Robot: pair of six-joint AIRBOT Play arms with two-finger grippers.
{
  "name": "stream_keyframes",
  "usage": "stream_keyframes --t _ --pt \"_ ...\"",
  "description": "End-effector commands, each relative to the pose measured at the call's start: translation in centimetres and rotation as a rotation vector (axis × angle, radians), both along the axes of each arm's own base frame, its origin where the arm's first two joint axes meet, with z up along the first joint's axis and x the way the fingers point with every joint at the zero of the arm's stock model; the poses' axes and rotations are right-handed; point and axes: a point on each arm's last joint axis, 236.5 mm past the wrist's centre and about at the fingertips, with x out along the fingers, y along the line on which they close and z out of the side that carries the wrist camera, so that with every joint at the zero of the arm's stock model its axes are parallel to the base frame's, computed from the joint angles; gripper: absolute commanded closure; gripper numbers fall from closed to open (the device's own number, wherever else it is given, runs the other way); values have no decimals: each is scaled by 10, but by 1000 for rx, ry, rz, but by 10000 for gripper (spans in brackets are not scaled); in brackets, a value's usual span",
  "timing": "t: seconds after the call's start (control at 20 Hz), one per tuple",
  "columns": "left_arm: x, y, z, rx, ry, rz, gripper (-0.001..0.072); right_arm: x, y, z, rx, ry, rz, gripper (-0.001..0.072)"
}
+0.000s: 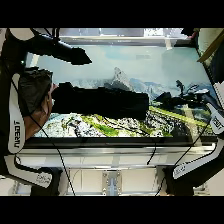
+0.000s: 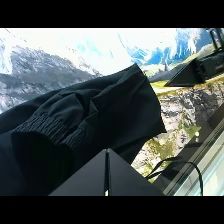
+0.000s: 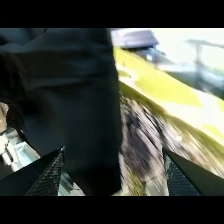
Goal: Fold the clothes and pants, and hang the long-sleeved shirts on hangers.
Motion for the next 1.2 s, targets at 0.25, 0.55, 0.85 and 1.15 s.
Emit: stream_keyframes --t 0.25,0.55,0.85,1.15 --pt "0 0 -1 -2 8 5 701 -21 104 -18 40 20 237 37" --pt "6 14 -17 76 7 36 701 -22 139 12 65 -4 354 677" --pt "-23 14 -146 275 259 -24 701 -26 99 84 27 6 382 678" --pt "-71 -101 -251 351 299 -260 701 -57 51 158 -188 9 383 678"
